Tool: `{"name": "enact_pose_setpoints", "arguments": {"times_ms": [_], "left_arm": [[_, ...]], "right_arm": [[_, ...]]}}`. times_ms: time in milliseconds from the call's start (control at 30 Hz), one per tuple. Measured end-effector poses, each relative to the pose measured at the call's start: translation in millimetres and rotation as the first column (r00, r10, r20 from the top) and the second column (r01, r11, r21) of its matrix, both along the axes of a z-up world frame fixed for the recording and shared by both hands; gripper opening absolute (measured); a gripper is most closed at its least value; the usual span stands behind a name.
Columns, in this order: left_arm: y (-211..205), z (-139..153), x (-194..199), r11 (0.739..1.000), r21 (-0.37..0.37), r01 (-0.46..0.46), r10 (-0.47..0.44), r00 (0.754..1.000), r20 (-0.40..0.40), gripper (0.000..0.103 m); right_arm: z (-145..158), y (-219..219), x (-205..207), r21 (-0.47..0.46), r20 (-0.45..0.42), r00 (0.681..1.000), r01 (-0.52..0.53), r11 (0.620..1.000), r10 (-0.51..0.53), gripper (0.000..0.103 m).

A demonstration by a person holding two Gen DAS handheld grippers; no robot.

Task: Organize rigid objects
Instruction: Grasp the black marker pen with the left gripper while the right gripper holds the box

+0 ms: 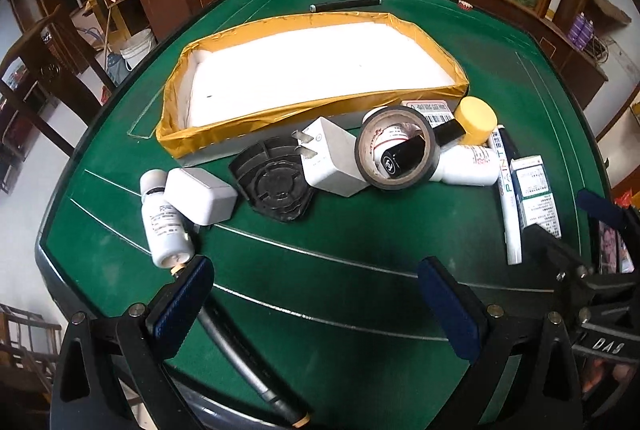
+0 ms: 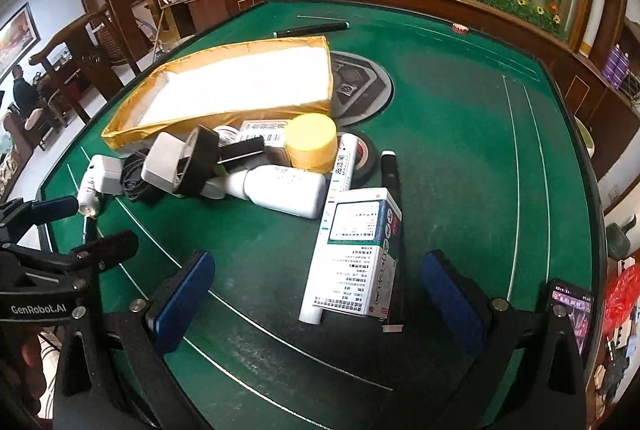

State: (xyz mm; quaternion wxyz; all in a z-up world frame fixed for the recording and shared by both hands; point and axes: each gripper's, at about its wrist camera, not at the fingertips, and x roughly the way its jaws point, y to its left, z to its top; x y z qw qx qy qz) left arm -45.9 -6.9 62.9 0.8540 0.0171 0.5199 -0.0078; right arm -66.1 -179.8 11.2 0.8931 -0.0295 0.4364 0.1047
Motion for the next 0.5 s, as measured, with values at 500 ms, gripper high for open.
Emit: {"name": "enact_pose_setpoints", "arguments": {"times_ms": [500], "left_arm": [[68, -2, -16, 0.978, -0.065, -0.198, 0.194, 0.979, -0.069, 0.103]], "right_arm": [[15, 3, 2, 0.046, -0.001, 0.999, -0.05, 0.998, 0.05, 0.102]]}}
